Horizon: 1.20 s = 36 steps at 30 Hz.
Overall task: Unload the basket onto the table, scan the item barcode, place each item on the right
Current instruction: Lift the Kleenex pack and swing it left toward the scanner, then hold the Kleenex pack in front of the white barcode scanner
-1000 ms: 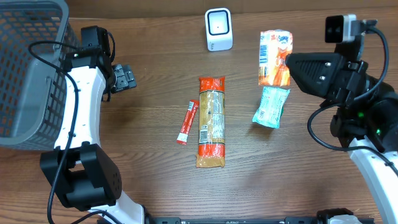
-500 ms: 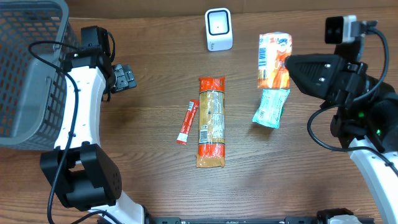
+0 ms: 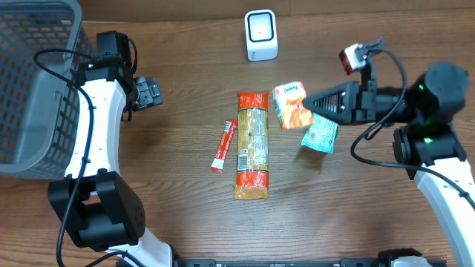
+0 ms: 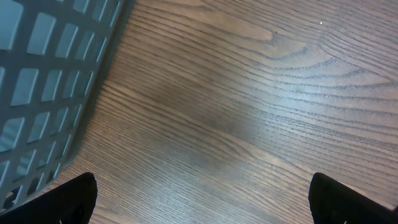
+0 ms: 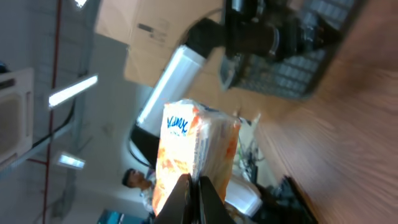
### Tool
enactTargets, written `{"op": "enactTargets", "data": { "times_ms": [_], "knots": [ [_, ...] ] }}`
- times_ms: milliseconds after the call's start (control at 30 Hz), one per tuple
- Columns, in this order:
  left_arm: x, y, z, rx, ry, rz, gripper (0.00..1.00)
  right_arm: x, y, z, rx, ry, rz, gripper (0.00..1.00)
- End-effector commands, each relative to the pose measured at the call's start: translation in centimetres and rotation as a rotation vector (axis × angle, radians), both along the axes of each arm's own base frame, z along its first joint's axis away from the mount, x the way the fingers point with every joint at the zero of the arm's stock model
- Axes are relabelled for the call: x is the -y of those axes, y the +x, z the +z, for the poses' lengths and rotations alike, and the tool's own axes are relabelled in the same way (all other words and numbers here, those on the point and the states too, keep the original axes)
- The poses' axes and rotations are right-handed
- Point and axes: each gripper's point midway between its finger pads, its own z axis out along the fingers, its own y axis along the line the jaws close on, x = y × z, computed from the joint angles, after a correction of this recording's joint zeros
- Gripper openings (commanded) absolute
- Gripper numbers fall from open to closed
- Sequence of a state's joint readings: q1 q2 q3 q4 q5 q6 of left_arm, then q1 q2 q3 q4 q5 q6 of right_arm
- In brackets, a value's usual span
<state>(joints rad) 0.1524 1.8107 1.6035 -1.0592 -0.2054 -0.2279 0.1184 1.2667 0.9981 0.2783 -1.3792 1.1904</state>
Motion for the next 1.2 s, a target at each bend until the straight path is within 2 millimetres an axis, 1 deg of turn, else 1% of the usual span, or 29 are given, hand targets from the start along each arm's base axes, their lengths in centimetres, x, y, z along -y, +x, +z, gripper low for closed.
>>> {"op": "enactTargets", "data": {
  "times_ms": [0, 133, 200, 267, 400, 667, 800, 900, 1000, 1067, 1167],
  "knots": [
    [-0.1, 0.4, 0.9, 0.024, 0.003, -0.009, 1.00, 0.0, -0.4, -1.0, 0.279, -0.036, 0.010, 0.04],
    [-0.1, 0.4, 0.9, 0.024, 0.003, -0.009, 1.00, 0.4, 1.7, -3.8, 0.203, -0.121, -0.119, 0.04],
    [-0.1, 0.4, 0.9, 0.024, 0.003, -0.009, 1.00, 0.7, 2.6, -5.8, 0.152, -0.195, -0.191, 0.04],
    [-0.1, 0.4, 0.9, 0.024, 0.003, -0.009, 1.00, 0.7, 3.0, -7.7, 0.125, -0.271, -0.236, 0.04],
    [-0.1, 0.4, 0.9, 0.024, 0.003, -0.009, 1.00, 0.2, 3.0, -10.6, 0.123, -0.408, -0.274, 0.04],
    [-0.1, 0.4, 0.9, 0.024, 0.003, -0.009, 1.00, -1.7, 2.8, -13.0, 0.213, -0.582, -0.308, 0.04],
    [-0.1, 0.4, 0.9, 0.024, 0.003, -0.009, 1.00, -2.6, 2.5, -14.3, 0.225, -0.675, -0.333, 0.04],
    [-0.1, 0.4, 0.9, 0.024, 0.003, -0.009, 0.99, -2.9, 2.5, -14.5, 0.198, -0.699, -0.349, 0.03],
    [-0.1, 0.4, 0.9, 0.024, 0.003, -0.009, 1.00, -2.8, 2.9, -13.7, 0.159, -0.715, -0.361, 0.03],
    [-0.1, 0.4, 0.9, 0.024, 0.003, -0.009, 1.00, -2.3, 3.6, -12.5, 0.138, -0.765, -0.385, 0.04],
    [-0.1, 0.4, 0.9, 0.024, 0.003, -0.009, 1.00, -1.8, 4.7, -10.0, 0.118, -0.834, -0.408, 0.04]
  ]
}}
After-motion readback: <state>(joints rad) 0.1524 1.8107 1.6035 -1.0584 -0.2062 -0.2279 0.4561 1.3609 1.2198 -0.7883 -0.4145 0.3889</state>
